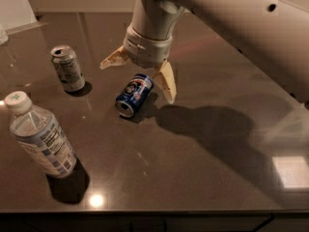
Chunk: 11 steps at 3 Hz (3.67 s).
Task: Place pepsi can upright
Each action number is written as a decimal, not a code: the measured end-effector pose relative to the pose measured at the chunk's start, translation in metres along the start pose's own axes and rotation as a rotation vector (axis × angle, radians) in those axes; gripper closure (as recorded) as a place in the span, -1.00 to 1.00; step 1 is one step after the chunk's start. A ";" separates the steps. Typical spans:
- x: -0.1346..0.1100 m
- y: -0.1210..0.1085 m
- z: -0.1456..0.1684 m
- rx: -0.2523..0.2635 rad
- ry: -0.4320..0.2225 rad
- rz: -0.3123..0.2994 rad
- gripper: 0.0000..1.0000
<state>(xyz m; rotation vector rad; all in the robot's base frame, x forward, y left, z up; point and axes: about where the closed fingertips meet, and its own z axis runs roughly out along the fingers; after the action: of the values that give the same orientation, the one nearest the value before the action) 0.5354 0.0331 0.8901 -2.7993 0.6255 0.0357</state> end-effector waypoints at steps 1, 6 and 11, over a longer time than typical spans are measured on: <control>-0.002 0.000 0.017 -0.063 0.025 -0.053 -1.00; 0.015 0.002 0.049 -0.206 0.106 0.032 -0.16; 0.022 -0.031 -0.065 0.152 -0.298 0.688 1.00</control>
Offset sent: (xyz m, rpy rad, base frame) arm -0.0048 0.0113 -0.0408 -0.1772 0.0071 0.1034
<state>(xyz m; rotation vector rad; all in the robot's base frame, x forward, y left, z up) 0.5660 0.0330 0.9590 -2.2407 1.3959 0.5014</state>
